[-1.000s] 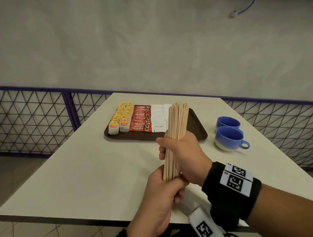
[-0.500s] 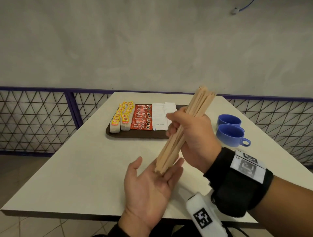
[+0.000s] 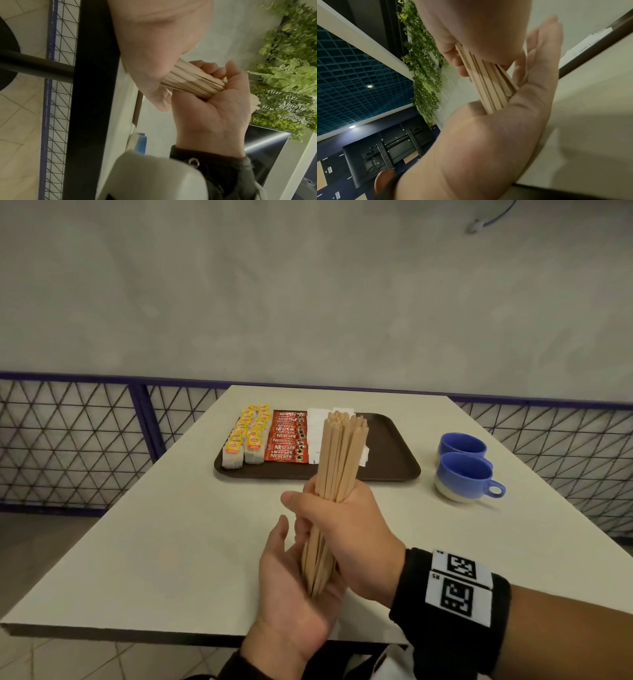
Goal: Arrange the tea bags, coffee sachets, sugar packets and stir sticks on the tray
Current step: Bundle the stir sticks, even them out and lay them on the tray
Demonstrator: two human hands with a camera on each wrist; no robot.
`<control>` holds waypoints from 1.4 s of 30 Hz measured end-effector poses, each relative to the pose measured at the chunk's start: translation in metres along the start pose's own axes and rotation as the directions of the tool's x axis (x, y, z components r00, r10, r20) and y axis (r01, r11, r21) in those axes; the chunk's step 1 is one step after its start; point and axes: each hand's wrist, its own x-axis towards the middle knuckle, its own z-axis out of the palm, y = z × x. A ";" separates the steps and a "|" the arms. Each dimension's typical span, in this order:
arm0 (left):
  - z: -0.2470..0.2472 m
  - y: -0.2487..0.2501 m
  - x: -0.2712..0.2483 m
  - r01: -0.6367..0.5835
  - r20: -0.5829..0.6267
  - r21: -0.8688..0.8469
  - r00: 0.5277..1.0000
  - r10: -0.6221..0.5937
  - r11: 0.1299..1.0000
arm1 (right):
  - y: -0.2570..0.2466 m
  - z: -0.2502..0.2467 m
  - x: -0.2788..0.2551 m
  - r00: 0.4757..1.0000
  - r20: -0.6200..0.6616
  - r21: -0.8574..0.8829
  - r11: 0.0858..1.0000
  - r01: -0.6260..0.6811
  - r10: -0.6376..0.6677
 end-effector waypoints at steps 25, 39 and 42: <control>0.004 -0.021 0.009 -0.132 0.175 0.649 0.984 0.022 0.749 | 0.011 -0.038 0.025 0.986 -0.123 -0.346 0.927 -0.146 0.109; 0.018 -0.024 0.001 -0.106 0.051 0.904 0.989 0.142 0.415 | 0.003 -0.046 0.016 0.965 -0.071 -0.261 0.929 -0.262 0.252; 0.020 -0.018 0.002 -0.127 0.081 0.941 0.985 0.154 0.314 | 0.004 -0.048 0.017 0.974 -0.062 -0.199 0.953 -0.228 0.220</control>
